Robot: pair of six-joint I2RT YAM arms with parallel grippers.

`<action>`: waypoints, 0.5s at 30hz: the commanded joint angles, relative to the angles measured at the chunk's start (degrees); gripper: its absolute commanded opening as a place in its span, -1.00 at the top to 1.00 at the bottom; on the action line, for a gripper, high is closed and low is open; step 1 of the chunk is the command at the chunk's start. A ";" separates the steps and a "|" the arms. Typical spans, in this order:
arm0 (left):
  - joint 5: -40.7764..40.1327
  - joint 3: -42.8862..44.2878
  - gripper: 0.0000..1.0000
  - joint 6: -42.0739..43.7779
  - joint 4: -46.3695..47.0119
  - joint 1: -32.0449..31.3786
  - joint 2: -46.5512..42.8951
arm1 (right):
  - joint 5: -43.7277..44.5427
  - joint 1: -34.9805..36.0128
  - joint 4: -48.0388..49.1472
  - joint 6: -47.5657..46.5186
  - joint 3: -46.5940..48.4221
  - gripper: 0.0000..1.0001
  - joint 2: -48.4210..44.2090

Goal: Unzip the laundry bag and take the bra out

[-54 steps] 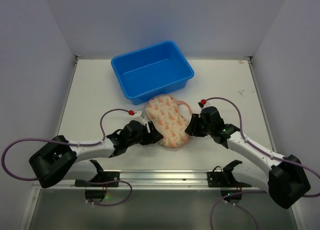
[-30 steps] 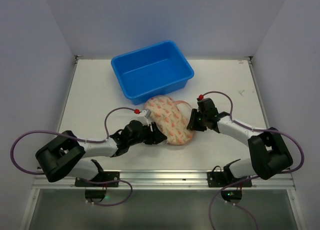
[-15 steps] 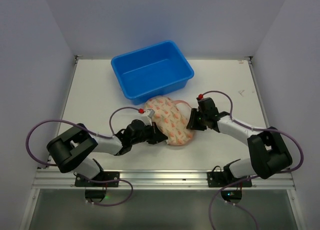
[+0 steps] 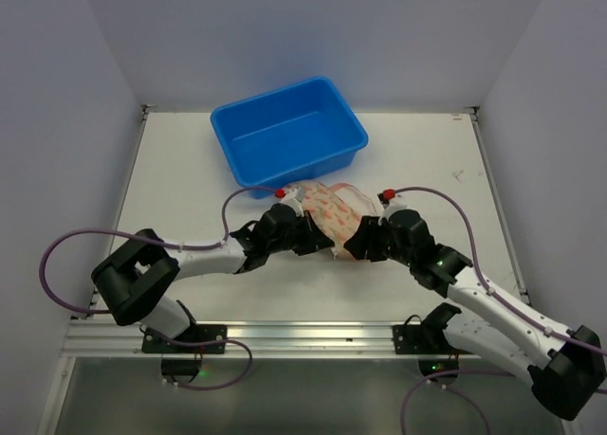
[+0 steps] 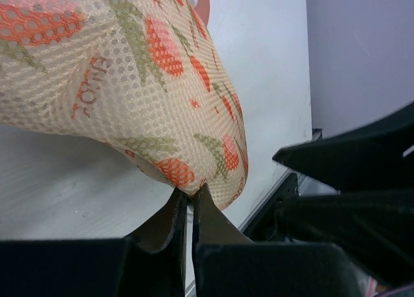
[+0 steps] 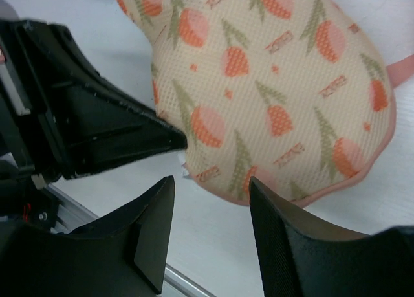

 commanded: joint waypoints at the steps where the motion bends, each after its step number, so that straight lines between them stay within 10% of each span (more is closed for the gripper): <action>1: -3.81 6.65 1.00 -6.03 -9.63 -0.25 1.00 | 4.46 3.54 -0.77 3.16 -2.10 -0.04 -2.49; 15: -7.68 17.21 1.00 -13.16 -21.60 -0.78 2.84 | 20.70 14.62 -4.55 9.92 3.17 0.00 6.65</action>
